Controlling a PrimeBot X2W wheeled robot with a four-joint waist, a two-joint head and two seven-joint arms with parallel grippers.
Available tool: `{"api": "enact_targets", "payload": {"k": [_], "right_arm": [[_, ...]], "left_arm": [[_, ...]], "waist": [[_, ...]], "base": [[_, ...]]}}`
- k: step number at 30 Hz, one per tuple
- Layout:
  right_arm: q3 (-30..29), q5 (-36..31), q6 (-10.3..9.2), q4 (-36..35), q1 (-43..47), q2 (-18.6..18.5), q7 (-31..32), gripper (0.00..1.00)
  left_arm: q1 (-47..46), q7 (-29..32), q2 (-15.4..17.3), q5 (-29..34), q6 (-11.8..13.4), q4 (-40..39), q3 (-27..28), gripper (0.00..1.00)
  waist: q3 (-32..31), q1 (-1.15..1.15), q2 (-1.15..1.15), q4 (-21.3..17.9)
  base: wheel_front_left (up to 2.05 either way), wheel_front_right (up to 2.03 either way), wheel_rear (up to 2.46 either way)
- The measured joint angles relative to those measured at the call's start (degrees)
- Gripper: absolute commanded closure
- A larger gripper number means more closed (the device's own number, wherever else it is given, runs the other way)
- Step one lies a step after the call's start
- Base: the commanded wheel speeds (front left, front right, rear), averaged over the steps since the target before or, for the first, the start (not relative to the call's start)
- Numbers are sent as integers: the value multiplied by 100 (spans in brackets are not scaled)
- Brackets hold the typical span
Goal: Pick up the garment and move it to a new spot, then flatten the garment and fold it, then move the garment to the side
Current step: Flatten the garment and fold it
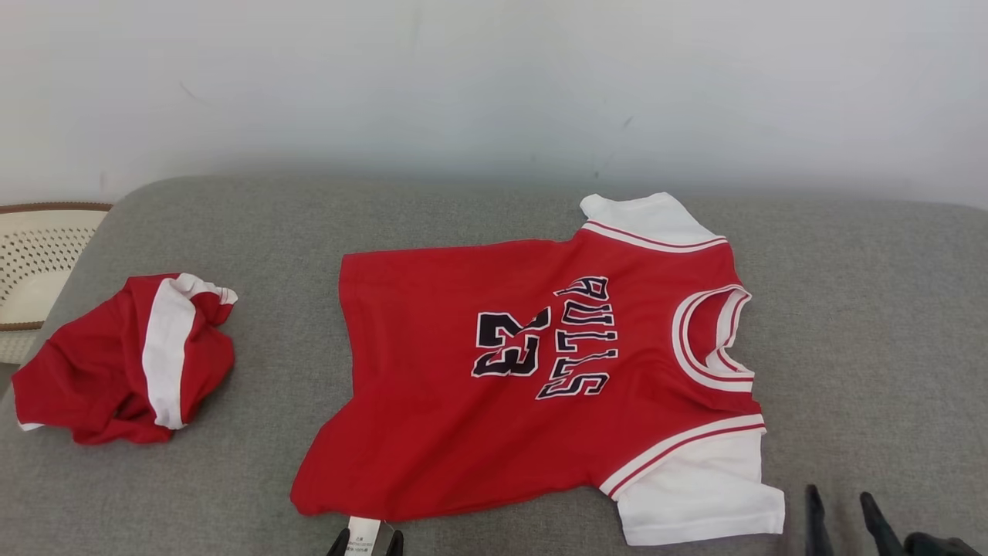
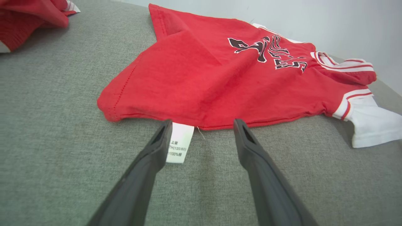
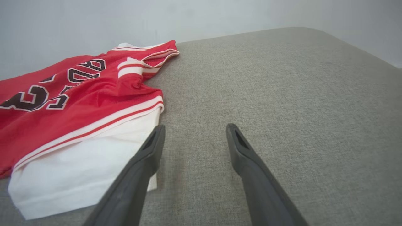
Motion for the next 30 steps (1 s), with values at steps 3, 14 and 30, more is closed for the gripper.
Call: {"api": "enact_targets", "payload": {"k": [3,14,30], "right_arm": [[198,75,0,-47,-35,41,0,0],[581,272,0,419,-98,-12,-1,0],[873,450,0,704,-32,-174,-1,100]], "left_arm": [[43,0,1,51,8,-20,23,0],[57,0,1,110,0,-49,94,0],[82,0,1,110,47,-86,189,0]], "waist": [[-16,0,0,31],[-20,0,0,295],[-24,0,0,416]], "base": [[0,0,0],[0,0,0],[0,0,0]]}}
